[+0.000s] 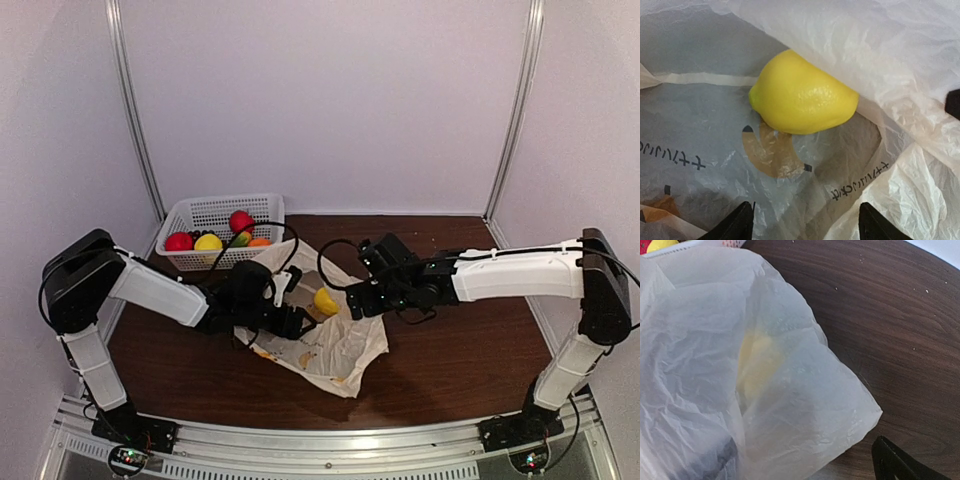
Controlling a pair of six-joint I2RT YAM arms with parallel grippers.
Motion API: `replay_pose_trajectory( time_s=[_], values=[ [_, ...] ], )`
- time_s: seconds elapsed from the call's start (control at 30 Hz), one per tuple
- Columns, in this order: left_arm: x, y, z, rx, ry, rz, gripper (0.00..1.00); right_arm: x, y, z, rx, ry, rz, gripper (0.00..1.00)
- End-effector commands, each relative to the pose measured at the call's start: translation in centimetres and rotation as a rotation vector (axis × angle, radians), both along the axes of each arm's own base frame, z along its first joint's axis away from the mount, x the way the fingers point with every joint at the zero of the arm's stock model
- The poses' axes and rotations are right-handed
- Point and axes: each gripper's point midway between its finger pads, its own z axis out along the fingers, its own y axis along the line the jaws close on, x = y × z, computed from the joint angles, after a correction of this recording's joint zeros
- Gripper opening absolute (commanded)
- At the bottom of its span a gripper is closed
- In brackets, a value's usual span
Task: Untie the knot of the plastic bag and take out the fruit
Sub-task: Pick up the fake fruit from the takeout bag.
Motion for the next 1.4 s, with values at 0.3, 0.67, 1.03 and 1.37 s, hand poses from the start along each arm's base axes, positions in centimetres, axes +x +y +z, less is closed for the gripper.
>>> replay_pose_trajectory(
  time_s=[0.3,0.67,1.03,1.37],
  values=[
    [0.4,-0.9,3.7,-0.083,-0.084,0.001,0.76,-0.5,2.2,-2.2,0.168,0.041,0.111,0.29],
    [3.5,-1.8,5.4,-0.116,-0.138,0.006,0.78,-1.5,1.9,-2.3,0.234,0.054,0.139,0.00],
    [5.2,-3.5,4.6,-0.129,-0.122,-0.037,0.74,-1.8,2.4,-2.0,0.301,0.060,0.154,0.00],
    [6.5,-3.2,2.7,-0.105,-0.082,0.048,0.56,-1.8,2.5,-1.5,0.325,0.056,0.157,0.00]
  ],
)
